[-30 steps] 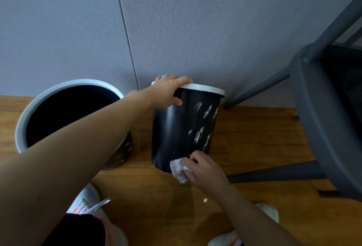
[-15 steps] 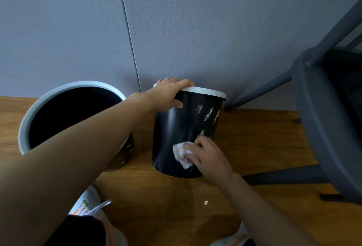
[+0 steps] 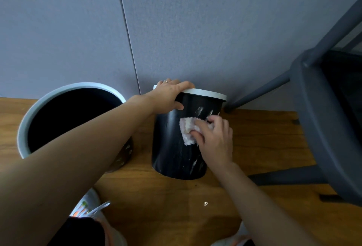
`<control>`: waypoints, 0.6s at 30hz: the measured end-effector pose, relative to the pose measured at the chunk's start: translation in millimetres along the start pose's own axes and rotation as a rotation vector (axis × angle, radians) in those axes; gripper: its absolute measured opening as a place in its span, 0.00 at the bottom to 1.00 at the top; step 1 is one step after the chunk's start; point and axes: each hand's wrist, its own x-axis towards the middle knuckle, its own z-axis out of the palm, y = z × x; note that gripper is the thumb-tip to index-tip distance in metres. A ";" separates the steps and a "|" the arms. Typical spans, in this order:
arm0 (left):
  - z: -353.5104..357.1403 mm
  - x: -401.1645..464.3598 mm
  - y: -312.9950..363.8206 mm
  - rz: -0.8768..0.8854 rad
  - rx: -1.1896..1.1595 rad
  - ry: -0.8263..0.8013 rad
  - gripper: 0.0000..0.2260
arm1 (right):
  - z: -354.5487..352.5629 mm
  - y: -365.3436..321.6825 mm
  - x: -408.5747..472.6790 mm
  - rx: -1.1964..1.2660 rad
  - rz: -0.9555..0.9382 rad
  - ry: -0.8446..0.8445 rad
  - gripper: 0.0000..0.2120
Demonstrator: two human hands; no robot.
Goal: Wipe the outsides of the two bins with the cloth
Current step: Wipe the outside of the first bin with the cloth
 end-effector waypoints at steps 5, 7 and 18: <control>1.5 -1.1 -2.9 0.000 -0.011 0.016 0.28 | 7.3 -12.0 -34.7 -0.089 0.110 -0.054 0.21; 1.5 -1.3 -2.6 0.010 -0.006 0.014 0.28 | 8.4 -18.3 -38.3 -0.039 0.154 -0.051 0.21; -0.8 -4.7 -2.1 -0.022 0.006 0.014 0.29 | -5.0 -0.6 31.7 0.231 0.118 0.102 0.17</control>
